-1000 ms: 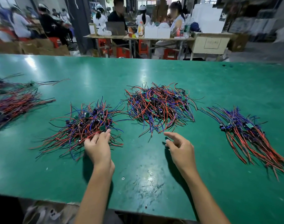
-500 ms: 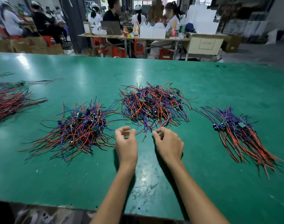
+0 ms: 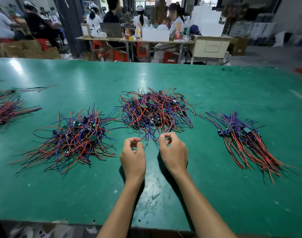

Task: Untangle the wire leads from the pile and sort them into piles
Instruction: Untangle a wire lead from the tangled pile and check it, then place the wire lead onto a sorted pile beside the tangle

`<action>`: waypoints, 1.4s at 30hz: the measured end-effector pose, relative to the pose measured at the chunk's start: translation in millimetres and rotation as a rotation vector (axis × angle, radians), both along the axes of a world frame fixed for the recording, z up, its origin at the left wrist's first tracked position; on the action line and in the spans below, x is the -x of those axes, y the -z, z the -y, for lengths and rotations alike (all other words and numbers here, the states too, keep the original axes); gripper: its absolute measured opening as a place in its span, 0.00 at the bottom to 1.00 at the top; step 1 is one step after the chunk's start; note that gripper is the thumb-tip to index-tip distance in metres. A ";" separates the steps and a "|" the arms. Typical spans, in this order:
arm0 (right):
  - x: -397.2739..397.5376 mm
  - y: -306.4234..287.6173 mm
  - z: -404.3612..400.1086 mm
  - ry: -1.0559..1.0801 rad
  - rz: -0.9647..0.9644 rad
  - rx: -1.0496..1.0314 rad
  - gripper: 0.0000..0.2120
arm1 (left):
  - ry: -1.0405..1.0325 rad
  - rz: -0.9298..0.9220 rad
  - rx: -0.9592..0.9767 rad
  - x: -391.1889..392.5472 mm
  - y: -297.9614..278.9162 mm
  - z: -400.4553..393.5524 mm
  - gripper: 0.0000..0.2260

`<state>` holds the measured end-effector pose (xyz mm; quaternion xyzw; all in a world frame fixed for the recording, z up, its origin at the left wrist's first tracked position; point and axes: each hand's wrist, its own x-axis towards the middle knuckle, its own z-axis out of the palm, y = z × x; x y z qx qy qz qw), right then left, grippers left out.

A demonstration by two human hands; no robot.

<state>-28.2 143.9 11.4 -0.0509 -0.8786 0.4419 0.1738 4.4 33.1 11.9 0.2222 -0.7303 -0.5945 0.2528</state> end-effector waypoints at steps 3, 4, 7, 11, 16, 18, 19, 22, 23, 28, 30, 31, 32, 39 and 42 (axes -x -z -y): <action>-20.7 3.6 -4.0 -0.098 -0.258 -0.044 0.05 | 0.109 -0.018 -0.058 -0.7 -1.9 0.3 0.11; -26.8 4.4 -3.3 -0.157 -0.341 -0.091 0.04 | 0.146 -0.011 -0.084 -0.5 -3.1 1.2 0.15; -38.7 7.3 2.9 -0.364 -0.512 -0.185 0.04 | 0.172 -0.023 -0.137 3.1 -2.4 6.8 0.16; -33.3 5.3 -4.3 -0.400 -0.378 -0.101 0.15 | 0.232 -0.122 -0.183 1.0 -0.7 8.4 0.07; -13.5 -0.1 -12.5 -0.299 0.138 0.171 0.29 | 0.437 -0.213 -0.096 -12.6 -6.3 7.5 0.04; -9.4 0.1 -13.2 -0.299 0.196 0.183 0.29 | 0.534 -0.237 -0.044 -17.8 -8.3 7.3 0.09; -8.5 0.8 -13.9 -0.298 0.202 0.162 0.31 | 0.596 -0.244 -0.026 -19.5 -8.8 7.5 0.12; -7.8 3.1 -14.2 -0.307 0.184 0.146 0.28 | 0.782 -0.240 0.020 -22.6 -10.6 7.5 0.13; -9.1 2.3 -13.9 -0.326 0.174 0.207 0.24 | 0.830 -0.228 0.031 -22.5 -10.4 8.1 0.11; -15.2 -8.1 -21.9 -0.372 0.090 0.749 0.11 | 0.745 -0.143 -0.169 -21.2 -11.5 8.5 0.16; -16.6 -10.5 -27.4 -0.364 0.073 0.806 0.11 | 0.612 -0.101 -0.254 -18.1 -10.4 5.9 0.15; -16.6 -11.1 -28.9 -0.363 0.074 0.818 0.12 | 0.581 -0.080 -0.279 -16.9 -10.3 4.2 0.12; -16.8 -11.8 -29.2 -0.366 0.080 0.826 0.12 | 0.578 -0.057 -0.294 -16.4 -10.7 2.5 0.09; -19.3 -8.1 -29.6 -0.396 0.062 0.806 0.13 | 0.793 -0.044 -0.334 -22.2 -17.8 8.1 0.12; -20.0 -8.9 -31.7 -0.399 0.074 0.773 0.25 | 0.820 -0.043 -0.368 -24.6 -18.0 10.8 0.14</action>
